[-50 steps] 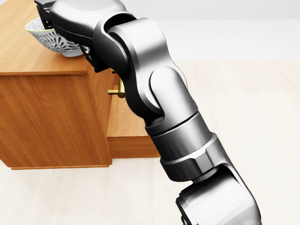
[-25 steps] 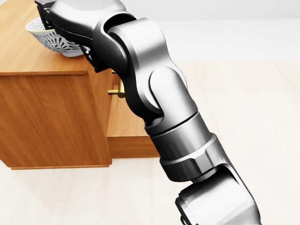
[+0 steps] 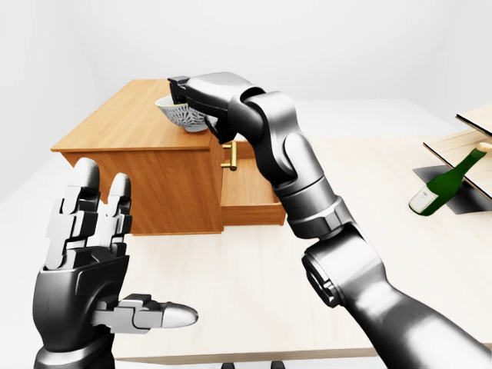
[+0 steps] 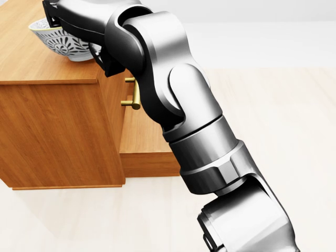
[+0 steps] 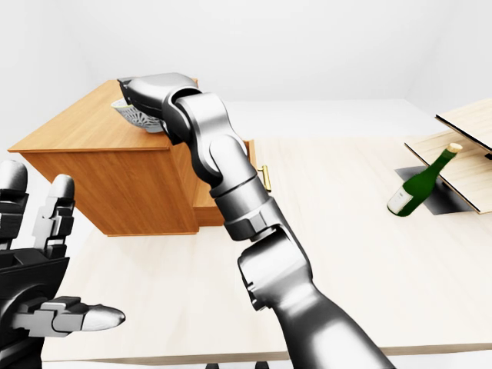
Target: Put the bowl on top of the cabinet.
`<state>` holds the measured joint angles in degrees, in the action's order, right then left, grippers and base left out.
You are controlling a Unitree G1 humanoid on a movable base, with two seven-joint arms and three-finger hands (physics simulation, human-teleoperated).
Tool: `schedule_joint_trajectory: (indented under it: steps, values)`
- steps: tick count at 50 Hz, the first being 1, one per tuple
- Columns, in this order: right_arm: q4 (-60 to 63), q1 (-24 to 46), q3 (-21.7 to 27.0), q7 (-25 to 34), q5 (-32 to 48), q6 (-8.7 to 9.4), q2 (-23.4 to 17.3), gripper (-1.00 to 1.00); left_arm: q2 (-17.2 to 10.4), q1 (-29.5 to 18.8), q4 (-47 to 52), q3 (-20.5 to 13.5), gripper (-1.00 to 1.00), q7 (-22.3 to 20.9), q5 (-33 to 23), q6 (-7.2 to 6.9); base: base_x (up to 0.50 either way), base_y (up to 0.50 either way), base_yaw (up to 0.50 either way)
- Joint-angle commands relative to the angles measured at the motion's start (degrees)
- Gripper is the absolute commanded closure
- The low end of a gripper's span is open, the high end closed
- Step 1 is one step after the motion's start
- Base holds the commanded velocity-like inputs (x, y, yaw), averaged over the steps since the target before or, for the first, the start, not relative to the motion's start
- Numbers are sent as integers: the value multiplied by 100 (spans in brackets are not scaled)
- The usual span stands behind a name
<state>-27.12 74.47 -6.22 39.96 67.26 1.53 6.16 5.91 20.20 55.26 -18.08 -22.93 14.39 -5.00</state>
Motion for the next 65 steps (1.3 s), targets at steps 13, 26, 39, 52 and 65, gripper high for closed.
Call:
schedule_joint_trajectory:
  steps: [13, 26, 39, 52, 65]
  values:
    - [-252, 68, -48, -218, -319, -276, 19, 100, -6, 7, -43, 77, -100, 11, -52, 0, 0, 0, 0]
    - [-272, 212, -34, -415, -431, -278, 57, 100, -10, 18, -36, 65, -100, 7, -22, 0, 0, 0, 0]
    - [-367, -21, -60, -615, -458, -340, 11, 100, -15, -11, -32, 26, -100, 11, 0, 0, 0, 0, 0]
    - [-196, -383, -65, -371, -485, -271, -59, -32, -17, 26, -92, 144, -100, 34, -98, 0, 0, 0, 0]
    - [-121, -251, -24, -269, -523, -106, -76, -100, -25, 50, -23, 138, -100, 25, -72, 0, 0, 0, 0]
